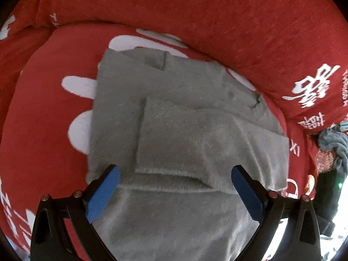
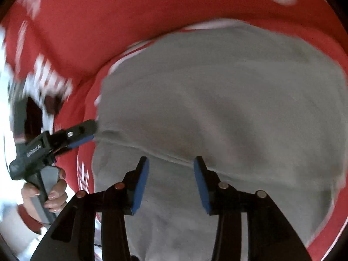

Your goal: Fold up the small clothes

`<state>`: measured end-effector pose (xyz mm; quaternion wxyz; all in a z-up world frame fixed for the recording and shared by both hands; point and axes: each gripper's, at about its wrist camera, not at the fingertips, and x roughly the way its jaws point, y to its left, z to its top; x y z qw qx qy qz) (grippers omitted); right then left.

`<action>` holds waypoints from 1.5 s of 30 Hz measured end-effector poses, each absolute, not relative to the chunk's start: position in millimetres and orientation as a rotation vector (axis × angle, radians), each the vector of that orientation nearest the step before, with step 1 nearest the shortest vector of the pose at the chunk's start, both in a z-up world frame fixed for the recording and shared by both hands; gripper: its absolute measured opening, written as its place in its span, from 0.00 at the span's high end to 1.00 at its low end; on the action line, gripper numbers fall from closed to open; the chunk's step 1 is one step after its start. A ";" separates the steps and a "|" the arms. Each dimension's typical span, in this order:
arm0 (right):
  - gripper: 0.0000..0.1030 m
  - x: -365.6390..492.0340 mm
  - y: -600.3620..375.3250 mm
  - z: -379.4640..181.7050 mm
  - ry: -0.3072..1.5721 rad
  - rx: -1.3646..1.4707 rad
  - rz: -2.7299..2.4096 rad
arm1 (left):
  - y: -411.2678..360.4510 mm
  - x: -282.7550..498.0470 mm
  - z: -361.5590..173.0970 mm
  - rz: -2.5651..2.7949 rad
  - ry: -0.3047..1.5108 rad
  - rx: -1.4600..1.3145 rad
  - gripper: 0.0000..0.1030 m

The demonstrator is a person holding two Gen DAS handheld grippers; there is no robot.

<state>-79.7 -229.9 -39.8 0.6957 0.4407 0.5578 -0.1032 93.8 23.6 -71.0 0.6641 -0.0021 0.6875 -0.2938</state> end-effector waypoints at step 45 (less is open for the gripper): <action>0.59 -203.5 -395.4 -79.8 1.014 1.355 -0.446 | -4.6 77.5 -42.6 -0.550 1.395 0.235 0.30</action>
